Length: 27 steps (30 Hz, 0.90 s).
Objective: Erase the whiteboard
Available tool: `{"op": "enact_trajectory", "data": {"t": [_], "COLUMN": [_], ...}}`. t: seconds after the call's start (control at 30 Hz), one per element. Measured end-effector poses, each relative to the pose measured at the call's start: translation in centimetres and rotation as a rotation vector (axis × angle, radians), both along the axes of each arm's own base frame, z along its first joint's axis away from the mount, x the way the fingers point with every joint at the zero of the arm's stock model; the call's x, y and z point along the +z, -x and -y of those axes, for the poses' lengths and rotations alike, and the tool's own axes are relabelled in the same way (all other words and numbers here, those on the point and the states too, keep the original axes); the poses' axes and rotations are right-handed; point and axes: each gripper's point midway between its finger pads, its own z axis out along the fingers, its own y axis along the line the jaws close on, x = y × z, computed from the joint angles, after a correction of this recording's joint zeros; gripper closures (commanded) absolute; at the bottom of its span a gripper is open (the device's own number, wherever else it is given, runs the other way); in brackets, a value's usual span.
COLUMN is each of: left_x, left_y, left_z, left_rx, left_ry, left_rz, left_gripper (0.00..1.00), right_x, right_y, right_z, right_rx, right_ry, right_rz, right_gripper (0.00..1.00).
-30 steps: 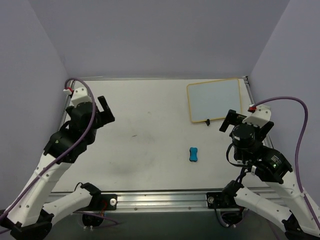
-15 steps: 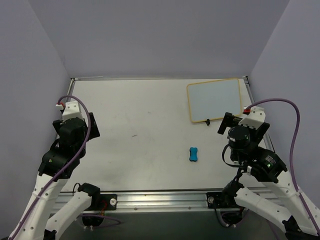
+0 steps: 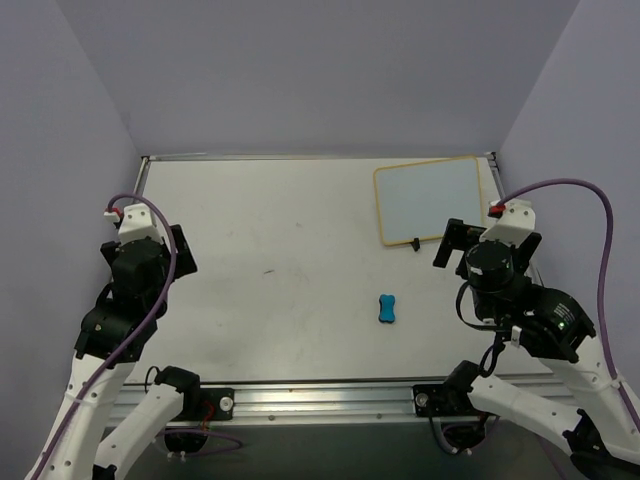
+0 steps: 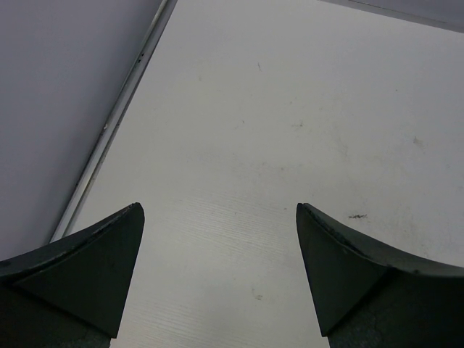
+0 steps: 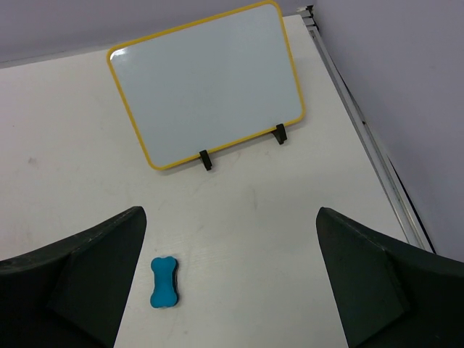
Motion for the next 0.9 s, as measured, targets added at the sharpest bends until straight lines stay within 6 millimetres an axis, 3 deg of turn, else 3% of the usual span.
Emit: {"op": "enact_trajectory", "data": {"t": [0.2, 0.9], "left_x": [0.43, 0.41], "left_y": [0.24, 0.17], "left_z": [-0.16, 0.17], "left_rx": [0.002, -0.017], "left_ry": [0.011, 0.019], "left_rz": [0.022, 0.025], "left_gripper": [0.06, 0.06], "right_x": [0.51, -0.20], "right_y": [1.11, 0.74], "right_z": [0.74, 0.02], "right_rx": [0.016, 0.039], "right_ry": [-0.031, -0.006], "right_rz": [0.023, -0.014], "right_gripper": [0.00, 0.00]}}
